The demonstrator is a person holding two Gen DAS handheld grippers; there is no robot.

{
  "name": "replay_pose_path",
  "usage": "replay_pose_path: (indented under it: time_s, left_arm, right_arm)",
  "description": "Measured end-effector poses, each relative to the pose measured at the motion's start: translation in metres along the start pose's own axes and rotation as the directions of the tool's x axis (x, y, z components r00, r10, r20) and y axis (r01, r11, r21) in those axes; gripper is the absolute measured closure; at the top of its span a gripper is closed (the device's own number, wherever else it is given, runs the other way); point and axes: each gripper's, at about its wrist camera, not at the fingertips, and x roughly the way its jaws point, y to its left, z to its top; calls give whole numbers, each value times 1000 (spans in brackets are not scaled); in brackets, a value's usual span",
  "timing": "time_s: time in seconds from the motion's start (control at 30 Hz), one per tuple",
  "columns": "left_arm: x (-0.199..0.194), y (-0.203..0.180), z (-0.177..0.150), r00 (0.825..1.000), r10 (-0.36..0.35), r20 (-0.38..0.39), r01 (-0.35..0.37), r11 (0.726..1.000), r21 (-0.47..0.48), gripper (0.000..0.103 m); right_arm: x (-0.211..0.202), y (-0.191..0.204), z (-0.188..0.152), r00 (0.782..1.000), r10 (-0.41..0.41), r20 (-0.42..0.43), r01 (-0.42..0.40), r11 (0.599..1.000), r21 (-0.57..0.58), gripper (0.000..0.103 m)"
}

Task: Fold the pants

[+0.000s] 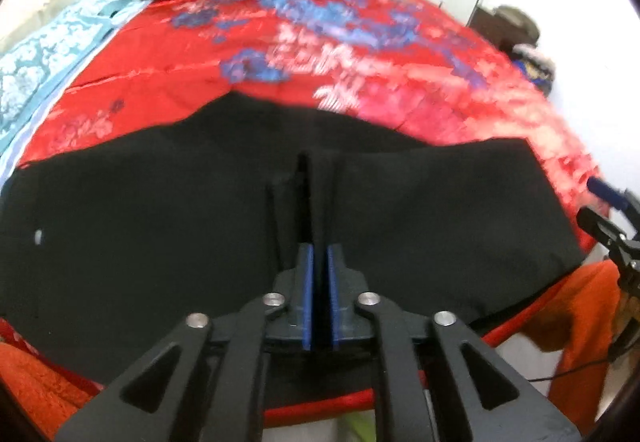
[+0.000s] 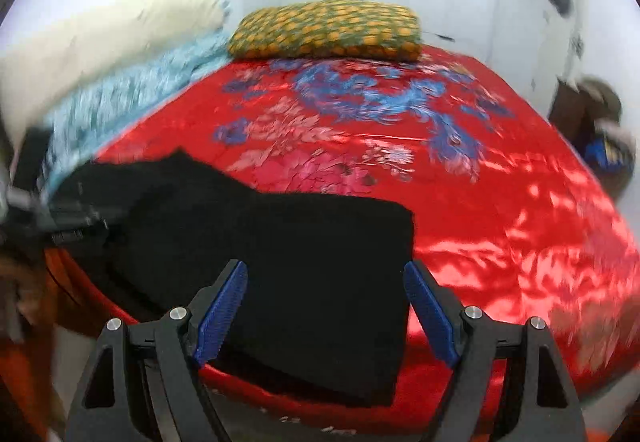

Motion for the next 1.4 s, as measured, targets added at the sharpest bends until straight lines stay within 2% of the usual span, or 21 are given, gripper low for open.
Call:
replay_pose_path:
  time_s: [0.03,0.07,0.1,0.17,0.2,0.23,0.33,0.37,0.47,0.57,0.6,0.83,1.4]
  left_arm:
    - [5,1,-3,1000,7,-19,-8,1000,-9,82]
    - [8,2,-5,1000,14,-22,-14,1000,-22,68]
    - [8,3,-5,1000,20,-23,-21,999,-33,47]
    - [0,7,-4,1000,30,0,-30,998,-49,26]
    - [-6,10,-4,999,38,22,-36,997,-62,20]
    - [-13,16,-3,998,46,48,-42,995,-88,18]
    - [-22,27,-1,993,66,95,-52,989,-138,16]
    - [-22,25,1,991,80,108,-65,989,-129,15]
    - [-7,6,6,985,136,103,-133,991,-32,12]
    - [20,-8,1,976,217,34,-219,973,70,11]
    - [26,-8,-1,974,225,17,-226,971,77,11]
    - [31,11,-5,983,184,0,-184,983,-7,1]
    - [31,10,-12,984,175,35,-175,985,-4,0]
  right_arm:
    - [13,7,-2,999,26,-33,-27,999,-18,23]
    - [25,11,-2,997,42,-63,-44,999,-20,23]
    - [49,15,-7,988,53,-144,-55,998,-15,23]
    - [74,15,-19,971,38,-236,-40,999,-6,21]
    - [78,15,-22,974,31,-225,-33,999,-5,18]
    - [75,13,-23,980,31,-197,-32,999,1,17]
    - [78,13,-23,978,33,-206,-34,999,0,12]
    - [78,14,-23,979,26,-202,-28,1000,-7,10]
    - [77,18,-24,980,0,-199,-4,1000,-19,5]
    - [77,22,-26,979,-24,-201,18,999,-32,1]
    - [79,23,-28,979,-27,-202,21,999,-33,0]
    - [81,30,-28,976,-59,-212,48,997,-58,0]
    - [82,33,-27,967,-80,-241,64,995,-75,0]
